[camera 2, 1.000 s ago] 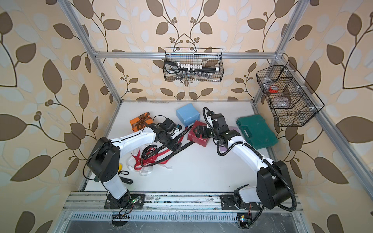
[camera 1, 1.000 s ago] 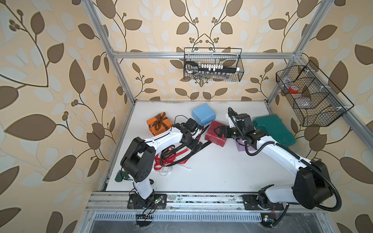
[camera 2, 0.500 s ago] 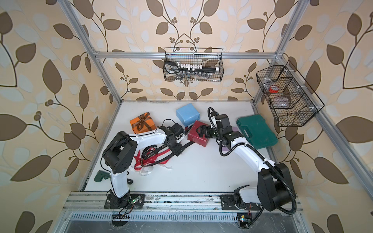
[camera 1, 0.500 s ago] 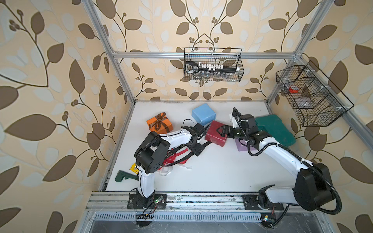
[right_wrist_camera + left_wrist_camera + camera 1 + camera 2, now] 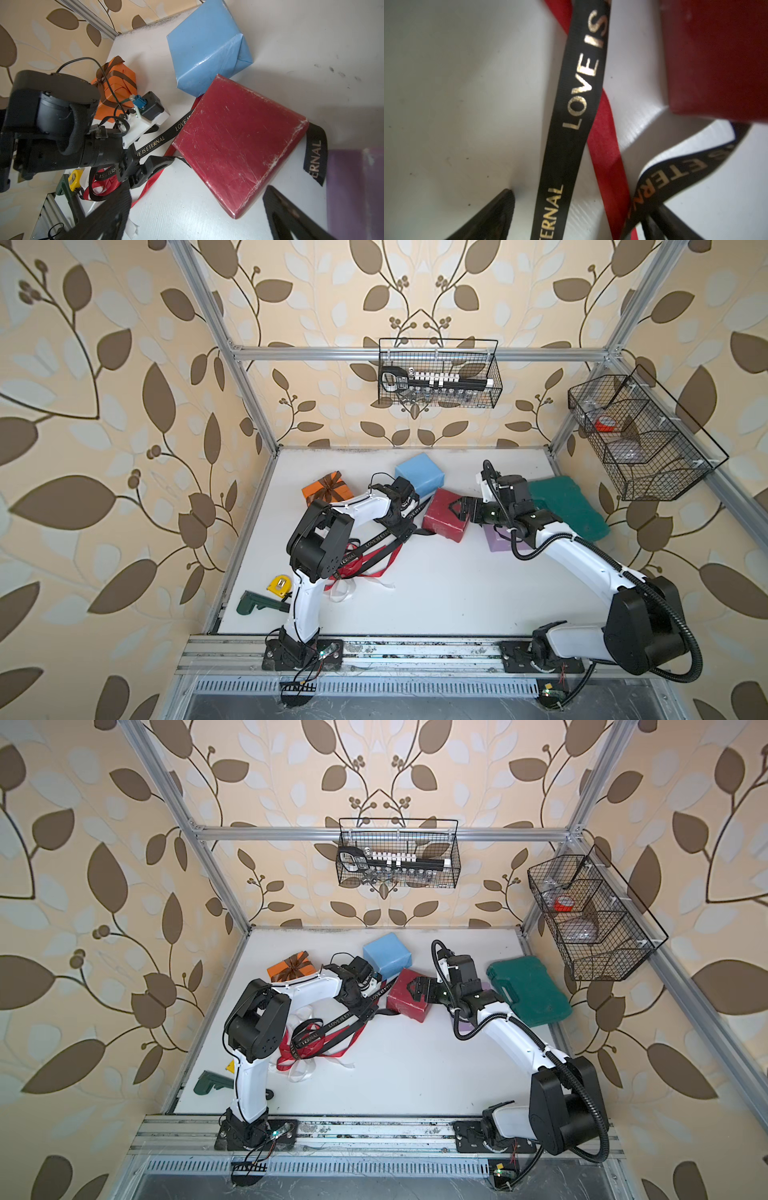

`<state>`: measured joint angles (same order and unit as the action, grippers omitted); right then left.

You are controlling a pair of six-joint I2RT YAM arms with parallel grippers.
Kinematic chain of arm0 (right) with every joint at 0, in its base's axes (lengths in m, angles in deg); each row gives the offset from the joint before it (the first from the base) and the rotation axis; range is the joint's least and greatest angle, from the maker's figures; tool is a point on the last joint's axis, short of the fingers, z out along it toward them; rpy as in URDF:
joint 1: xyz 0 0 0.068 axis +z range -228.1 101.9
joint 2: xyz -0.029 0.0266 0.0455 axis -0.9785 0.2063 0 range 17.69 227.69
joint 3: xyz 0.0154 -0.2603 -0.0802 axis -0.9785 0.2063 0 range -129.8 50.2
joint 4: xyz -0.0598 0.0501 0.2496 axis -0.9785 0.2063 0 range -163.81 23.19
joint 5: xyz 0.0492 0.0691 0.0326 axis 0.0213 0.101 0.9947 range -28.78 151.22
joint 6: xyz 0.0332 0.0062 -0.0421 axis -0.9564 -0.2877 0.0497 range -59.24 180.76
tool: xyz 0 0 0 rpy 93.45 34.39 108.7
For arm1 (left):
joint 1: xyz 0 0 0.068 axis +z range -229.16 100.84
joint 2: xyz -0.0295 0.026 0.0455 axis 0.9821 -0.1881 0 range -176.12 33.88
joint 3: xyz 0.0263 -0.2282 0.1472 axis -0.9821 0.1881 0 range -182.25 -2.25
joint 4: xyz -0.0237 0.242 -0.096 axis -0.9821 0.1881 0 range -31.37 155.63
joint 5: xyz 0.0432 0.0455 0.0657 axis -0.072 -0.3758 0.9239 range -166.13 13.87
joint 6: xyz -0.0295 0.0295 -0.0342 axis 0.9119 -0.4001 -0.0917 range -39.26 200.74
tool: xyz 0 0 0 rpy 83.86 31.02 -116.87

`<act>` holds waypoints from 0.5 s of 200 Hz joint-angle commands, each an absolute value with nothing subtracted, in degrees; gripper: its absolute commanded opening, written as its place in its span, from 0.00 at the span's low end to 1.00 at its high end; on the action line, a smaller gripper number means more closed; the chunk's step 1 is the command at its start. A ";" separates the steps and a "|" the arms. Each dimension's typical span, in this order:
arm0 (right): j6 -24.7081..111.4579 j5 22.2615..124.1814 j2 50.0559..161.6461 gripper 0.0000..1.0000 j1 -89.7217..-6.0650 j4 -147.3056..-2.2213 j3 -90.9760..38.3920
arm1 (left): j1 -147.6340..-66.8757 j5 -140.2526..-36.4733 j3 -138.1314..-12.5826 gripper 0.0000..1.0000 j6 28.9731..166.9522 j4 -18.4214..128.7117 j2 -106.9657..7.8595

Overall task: Untie the ribbon bows on the gift boxes
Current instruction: Adjust the ribbon at the center of the board.

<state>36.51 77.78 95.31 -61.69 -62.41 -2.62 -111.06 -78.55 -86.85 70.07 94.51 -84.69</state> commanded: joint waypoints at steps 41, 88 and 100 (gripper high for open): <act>36.21 77.92 93.74 0.99 -62.54 -61.53 -1.93 | -111.75 -83.33 -86.99 0.43 67.89 102.60 -88.96; 35.21 78.01 93.67 0.99 -63.46 -62.38 -1.49 | -111.83 -83.79 -82.51 0.00 69.51 101.46 -85.94; 34.94 78.14 93.54 1.00 -63.51 -62.65 -1.45 | -111.60 -83.79 -81.67 0.00 70.83 101.26 -84.06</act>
